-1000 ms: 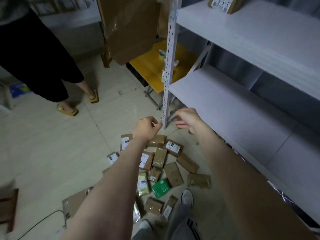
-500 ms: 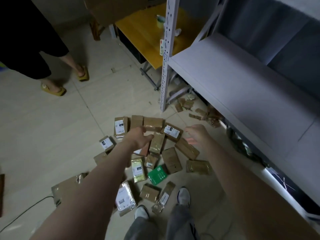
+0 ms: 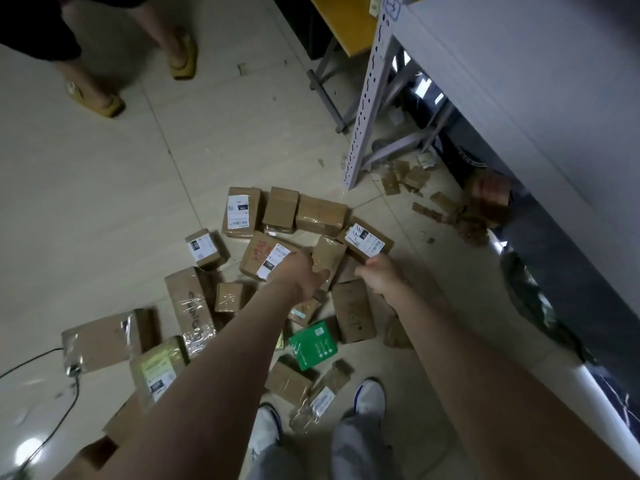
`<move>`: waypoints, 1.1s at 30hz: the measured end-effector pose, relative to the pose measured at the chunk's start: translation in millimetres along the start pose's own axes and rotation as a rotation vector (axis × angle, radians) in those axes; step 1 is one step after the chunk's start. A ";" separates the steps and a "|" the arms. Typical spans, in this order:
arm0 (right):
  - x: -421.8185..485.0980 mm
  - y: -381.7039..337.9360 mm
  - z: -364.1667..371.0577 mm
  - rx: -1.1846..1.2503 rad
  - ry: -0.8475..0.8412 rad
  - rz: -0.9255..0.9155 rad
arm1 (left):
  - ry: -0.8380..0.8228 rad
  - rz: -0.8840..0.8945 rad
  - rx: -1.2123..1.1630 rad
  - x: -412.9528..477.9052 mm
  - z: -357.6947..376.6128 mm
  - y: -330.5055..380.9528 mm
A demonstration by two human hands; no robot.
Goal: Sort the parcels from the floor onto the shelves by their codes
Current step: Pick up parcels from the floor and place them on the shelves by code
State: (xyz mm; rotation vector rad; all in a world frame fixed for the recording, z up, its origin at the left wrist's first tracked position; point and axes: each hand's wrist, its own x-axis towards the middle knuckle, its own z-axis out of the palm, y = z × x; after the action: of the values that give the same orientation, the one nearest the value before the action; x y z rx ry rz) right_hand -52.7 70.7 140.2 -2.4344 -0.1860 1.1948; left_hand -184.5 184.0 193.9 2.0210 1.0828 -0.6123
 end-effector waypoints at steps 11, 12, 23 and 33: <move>146.3 119.8 13.1 -0.248 0.180 0.036 | 0.033 -0.002 -0.098 136.5 97.3 1.1; 155.9 129.4 16.1 -0.285 0.182 0.053 | 0.019 -0.007 -0.108 146.4 107.4 2.9; 258.8 227.0 70.4 -0.557 0.180 0.094 | -0.061 0.048 -0.120 240.3 214.8 12.8; 283.5 265.2 78.9 -0.829 0.264 -0.030 | -0.054 0.088 -0.071 260.1 215.5 16.7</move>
State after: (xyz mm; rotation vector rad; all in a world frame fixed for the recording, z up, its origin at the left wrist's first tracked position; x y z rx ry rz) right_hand 45.1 -59.8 -220.8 -3.2376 -0.7605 0.8600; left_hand -46.1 133.9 -110.7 1.9688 0.9654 -0.5720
